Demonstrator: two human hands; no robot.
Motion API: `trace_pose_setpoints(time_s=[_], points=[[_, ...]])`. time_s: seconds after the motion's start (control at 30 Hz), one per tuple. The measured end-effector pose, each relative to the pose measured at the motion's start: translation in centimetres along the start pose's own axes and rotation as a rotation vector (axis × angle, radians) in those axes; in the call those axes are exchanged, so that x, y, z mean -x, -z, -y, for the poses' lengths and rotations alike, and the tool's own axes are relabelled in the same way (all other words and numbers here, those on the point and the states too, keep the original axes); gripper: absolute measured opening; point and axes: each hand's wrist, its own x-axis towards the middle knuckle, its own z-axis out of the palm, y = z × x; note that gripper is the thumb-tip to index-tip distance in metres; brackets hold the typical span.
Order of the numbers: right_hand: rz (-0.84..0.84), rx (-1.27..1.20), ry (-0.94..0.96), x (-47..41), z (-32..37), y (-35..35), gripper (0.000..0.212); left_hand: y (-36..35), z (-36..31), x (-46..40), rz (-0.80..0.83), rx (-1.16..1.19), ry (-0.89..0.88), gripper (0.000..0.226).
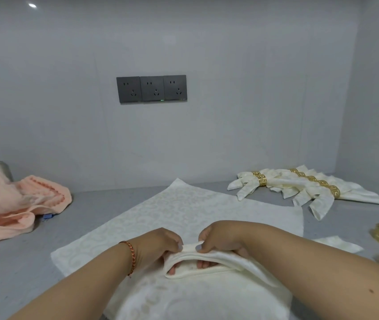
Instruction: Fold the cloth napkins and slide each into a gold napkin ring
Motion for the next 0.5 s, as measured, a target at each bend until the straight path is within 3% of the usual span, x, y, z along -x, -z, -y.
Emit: trace_pose_setpoints(time_s=[0.1, 0.17, 0.37, 0.5], points=[[-0.113, 0.49, -0.099, 1.1, 0.7, -0.3, 0.045, -0.3, -0.4, -0.4, 0.025, -0.219, 0.021, 0.011], [-0.102, 0.592, -0.112, 1.0, 0.4, -0.5, 0.047, -0.7, -0.7, -0.7, 0.052, -0.36, 0.027, 0.018], [-0.143, 0.521, -0.041, 1.6, -0.7, -0.4, 0.035, -1.0, -2.1, -0.7, 0.068, -0.631, 0.032, 0.022], [-0.17, 0.483, -0.006, 1.6, -1.9, -0.7, 0.022, -2.0, -1.9, -0.4, -0.038, -0.591, -0.04, 0.016]])
